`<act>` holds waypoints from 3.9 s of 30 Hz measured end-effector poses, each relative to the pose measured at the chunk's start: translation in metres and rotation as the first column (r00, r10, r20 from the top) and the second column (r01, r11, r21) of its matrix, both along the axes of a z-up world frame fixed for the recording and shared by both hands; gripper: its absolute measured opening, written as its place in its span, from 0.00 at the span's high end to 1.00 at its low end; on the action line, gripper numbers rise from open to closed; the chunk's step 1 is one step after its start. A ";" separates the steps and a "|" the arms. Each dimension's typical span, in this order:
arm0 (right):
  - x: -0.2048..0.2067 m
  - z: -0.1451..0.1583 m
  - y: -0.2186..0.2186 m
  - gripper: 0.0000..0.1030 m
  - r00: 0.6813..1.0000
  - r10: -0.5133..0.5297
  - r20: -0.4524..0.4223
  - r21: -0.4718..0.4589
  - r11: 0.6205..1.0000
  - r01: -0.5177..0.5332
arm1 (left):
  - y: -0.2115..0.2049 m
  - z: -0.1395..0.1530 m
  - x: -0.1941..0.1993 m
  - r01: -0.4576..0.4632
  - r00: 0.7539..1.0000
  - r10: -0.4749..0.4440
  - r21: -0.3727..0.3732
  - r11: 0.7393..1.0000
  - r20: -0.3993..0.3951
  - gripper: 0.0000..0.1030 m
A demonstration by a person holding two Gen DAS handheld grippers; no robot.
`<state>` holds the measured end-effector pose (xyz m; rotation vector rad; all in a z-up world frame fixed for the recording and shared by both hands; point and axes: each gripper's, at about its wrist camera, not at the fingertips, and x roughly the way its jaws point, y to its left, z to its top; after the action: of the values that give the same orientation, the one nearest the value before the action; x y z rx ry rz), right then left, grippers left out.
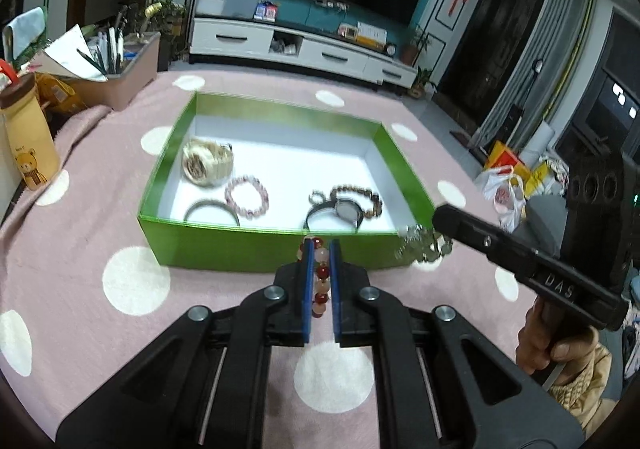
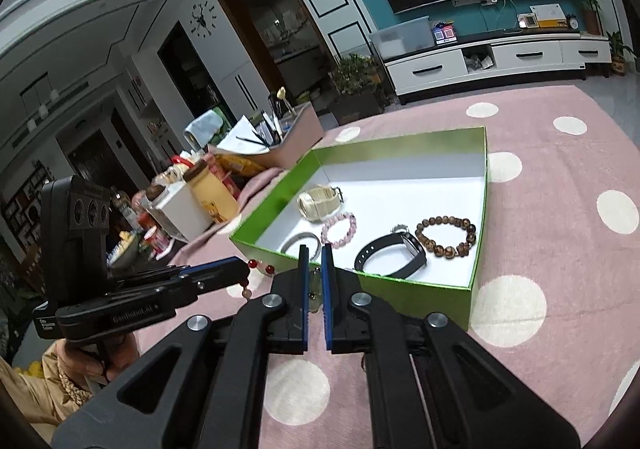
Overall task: Organize jewelry
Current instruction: 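Lift the red bracelet and jade pendant over the green box with both tools, then lower the red bracelet and jade pendant into the box and open both tools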
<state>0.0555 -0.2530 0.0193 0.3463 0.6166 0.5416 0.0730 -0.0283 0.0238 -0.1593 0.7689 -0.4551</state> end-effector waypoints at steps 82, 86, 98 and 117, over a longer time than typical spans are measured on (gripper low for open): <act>0.134 -0.013 -0.002 0.95 0.983 -0.166 -0.073 -0.166 0.974 0.152 | -0.057 -0.023 0.158 -0.075 0.996 0.081 0.137 0.988 -0.040 0.93; 0.137 -0.017 -0.001 0.95 0.982 -0.171 -0.085 -0.169 0.973 0.155 | -0.059 -0.027 0.160 -0.074 0.996 0.082 0.143 0.987 -0.048 0.93; 0.143 -0.025 0.007 0.95 0.976 -0.184 -0.113 -0.199 0.967 0.159 | -0.065 -0.036 0.163 -0.065 0.994 0.078 0.158 0.985 -0.076 0.93; 0.145 -0.031 0.007 0.95 0.972 -0.196 -0.131 -0.219 0.962 0.165 | -0.070 -0.045 0.165 -0.065 0.992 0.083 0.178 0.982 -0.095 0.93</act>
<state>0.2006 -0.2463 -0.0114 0.2455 0.7733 0.2732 0.2381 -0.0978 -0.0210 -0.0476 0.8965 -0.3090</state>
